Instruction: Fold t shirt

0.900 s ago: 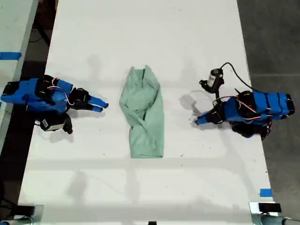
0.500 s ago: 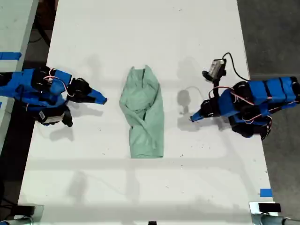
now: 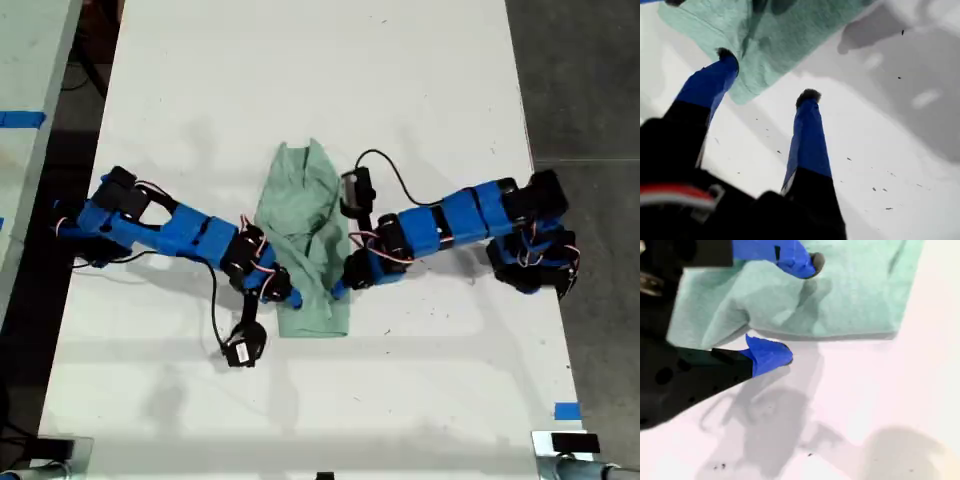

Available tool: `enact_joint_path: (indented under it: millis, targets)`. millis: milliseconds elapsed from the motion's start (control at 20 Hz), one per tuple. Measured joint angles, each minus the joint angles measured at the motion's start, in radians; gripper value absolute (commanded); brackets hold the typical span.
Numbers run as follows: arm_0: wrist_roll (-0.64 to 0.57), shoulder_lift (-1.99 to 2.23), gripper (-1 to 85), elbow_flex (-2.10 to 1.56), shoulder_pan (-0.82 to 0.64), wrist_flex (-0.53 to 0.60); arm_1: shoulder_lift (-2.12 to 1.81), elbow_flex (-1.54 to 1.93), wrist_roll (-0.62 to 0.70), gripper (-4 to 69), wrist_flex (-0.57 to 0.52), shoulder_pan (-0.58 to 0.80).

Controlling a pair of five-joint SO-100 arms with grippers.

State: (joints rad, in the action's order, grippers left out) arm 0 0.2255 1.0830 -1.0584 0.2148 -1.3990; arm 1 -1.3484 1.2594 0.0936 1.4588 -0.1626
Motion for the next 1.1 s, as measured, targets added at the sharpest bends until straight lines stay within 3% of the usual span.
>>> enact_joint_path:
  millis: [50,150,350,400,450,850,950,1100]
  targets:
    - [0.012,-0.020,18.0,0.009,0.025,0.037,0.032,-0.003,0.003,26.6,-0.031,-0.002]
    - [0.020,-0.054,-0.3,0.029,0.063,0.095,0.101,-0.020,0.003,26.8,-0.064,-0.005]
    - [0.038,-0.112,-0.3,0.038,0.069,0.173,0.225,-0.094,0.002,26.4,-0.124,-0.028]
    - [0.038,-0.112,-0.3,0.038,0.069,0.181,0.244,-0.117,0.002,15.8,-0.138,-0.035]
    - [0.038,-0.112,-0.3,0.038,0.069,0.186,0.272,-0.152,0.003,-0.4,-0.146,-0.044]
    - [-0.038,0.005,-0.3,0.038,0.158,0.267,0.285,-0.327,0.078,-0.3,-0.187,-0.175]
    - [-0.052,0.115,-0.3,0.037,0.166,0.193,0.176,-0.327,0.144,-0.3,-0.204,-0.173]
    - [-0.107,0.279,-0.3,0.035,0.067,0.034,-0.034,-0.264,0.262,0.3,-0.207,-0.052]
